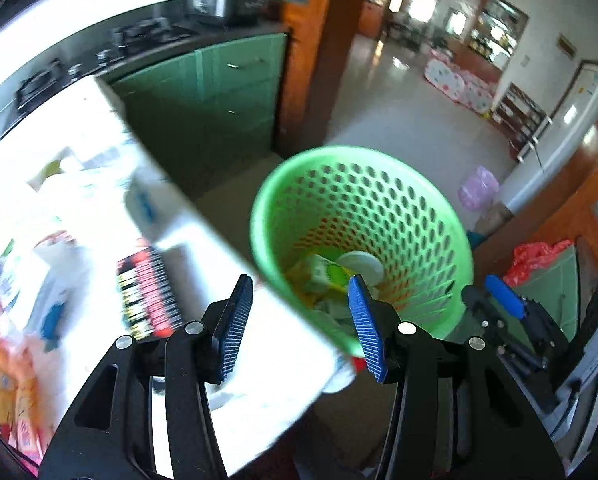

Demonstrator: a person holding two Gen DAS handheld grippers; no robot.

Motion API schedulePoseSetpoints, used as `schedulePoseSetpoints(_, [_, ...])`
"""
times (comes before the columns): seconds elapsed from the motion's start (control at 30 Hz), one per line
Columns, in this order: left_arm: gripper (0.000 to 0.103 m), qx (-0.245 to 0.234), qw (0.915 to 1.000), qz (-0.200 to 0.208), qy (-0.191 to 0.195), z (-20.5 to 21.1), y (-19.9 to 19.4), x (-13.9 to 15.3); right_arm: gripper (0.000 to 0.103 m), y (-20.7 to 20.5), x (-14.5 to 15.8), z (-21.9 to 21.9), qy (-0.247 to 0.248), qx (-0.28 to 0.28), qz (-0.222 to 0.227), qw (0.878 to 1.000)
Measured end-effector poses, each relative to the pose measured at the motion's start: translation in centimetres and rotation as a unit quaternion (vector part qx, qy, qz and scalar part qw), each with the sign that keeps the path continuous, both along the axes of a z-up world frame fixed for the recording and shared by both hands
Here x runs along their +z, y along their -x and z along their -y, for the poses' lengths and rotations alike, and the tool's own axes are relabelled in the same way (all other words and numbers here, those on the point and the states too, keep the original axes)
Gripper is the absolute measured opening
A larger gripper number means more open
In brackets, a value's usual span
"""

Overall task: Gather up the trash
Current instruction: 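Grasp the black box with the right tool and carry it over the basket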

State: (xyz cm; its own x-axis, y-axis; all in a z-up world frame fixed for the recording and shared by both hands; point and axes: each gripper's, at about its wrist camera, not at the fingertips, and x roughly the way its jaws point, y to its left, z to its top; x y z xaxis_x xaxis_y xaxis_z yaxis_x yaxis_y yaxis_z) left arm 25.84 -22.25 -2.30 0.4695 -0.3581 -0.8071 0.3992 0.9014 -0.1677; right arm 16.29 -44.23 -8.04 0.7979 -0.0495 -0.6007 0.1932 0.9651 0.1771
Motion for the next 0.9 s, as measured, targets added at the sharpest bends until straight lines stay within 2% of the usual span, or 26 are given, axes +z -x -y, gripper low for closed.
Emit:
schedulePoseSetpoints(0.33, [0.05,0.072,0.9967,0.034,0.011,-10.5,3.4,1.9,0.052,-0.8,2.4,-7.0,0.007,0.073,0.006,0.997])
schedulePoseSetpoints(0.53, [0.058,0.108,0.9921,0.063,-0.003,-15.5,5.9,2.9,0.055,-2.1,3.1,-12.7,0.009,0.134,0.003,0.991])
schedulePoseSetpoints(0.9, [0.068,0.154,0.9847,0.076,-0.028,-23.2,8.8,3.0,0.062,-6.6,2.1,-20.0,0.001,0.203,-0.032,0.979])
